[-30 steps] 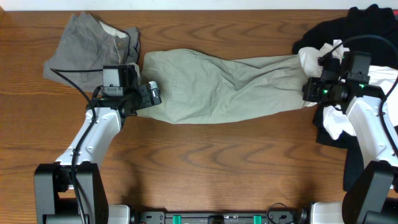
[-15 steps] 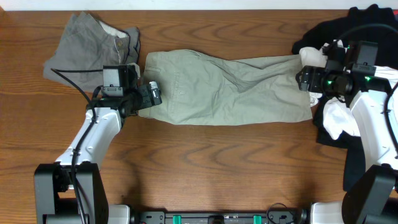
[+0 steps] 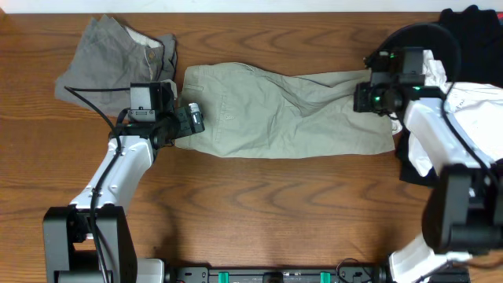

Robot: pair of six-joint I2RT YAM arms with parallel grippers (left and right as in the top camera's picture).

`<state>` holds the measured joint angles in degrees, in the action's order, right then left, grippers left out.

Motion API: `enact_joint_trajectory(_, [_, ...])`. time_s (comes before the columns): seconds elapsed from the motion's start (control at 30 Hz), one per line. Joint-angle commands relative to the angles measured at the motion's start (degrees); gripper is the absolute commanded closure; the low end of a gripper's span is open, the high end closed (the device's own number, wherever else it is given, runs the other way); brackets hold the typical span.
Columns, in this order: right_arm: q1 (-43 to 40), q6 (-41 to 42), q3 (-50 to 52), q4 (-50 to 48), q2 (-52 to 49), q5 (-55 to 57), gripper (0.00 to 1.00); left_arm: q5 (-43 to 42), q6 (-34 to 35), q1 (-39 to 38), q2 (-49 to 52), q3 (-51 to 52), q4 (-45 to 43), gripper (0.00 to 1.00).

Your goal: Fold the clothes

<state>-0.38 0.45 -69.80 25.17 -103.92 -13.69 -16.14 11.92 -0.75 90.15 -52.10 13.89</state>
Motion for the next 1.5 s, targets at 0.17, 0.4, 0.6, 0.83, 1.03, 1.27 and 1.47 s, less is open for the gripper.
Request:
enact_joint_trajectory(0.17, [0.4,1.2,-0.7,-8.1,-7.7,4.8,0.99,1.8,-1.0,0.3,-0.8,-0.7,0.2,0.02])
enact_joint_trajectory(0.4, [0.4,4.0,-0.7,-13.6,-13.4,4.8,0.99,1.8,-2.8,0.3,-0.7,-0.7,0.4,0.02])
enact_joint_trajectory(0.6, [0.4,5.3,-0.7,-9.2,-15.3,4.2,0.99,1.8,-7.5,0.4,-0.4,-0.8,-2.8,0.02])
enact_joint_trajectory(0.83, [0.4,5.3,-0.7,-6.9,-15.3,4.2,0.99,0.9,-8.5,1.5,6.8,-4.2,-7.3,0.02])
enact_joint_trajectory(1.03, [0.4,5.2,-0.7,-5.8,-15.3,4.2,0.99,-1.2,-9.4,1.7,14.9,-10.4,-6.1,0.02])
enact_joint_trajectory(1.27, [0.4,5.1,-0.7,-5.7,-15.3,4.2,0.99,-2.3,-9.4,1.6,18.4,-12.6,-6.1,0.02])
enact_joint_trajectory(1.47, [0.4,5.1,-0.7,-5.2,-15.3,4.2,0.99,-11.0,-9.3,1.4,22.6,-12.6,-6.0,0.08])
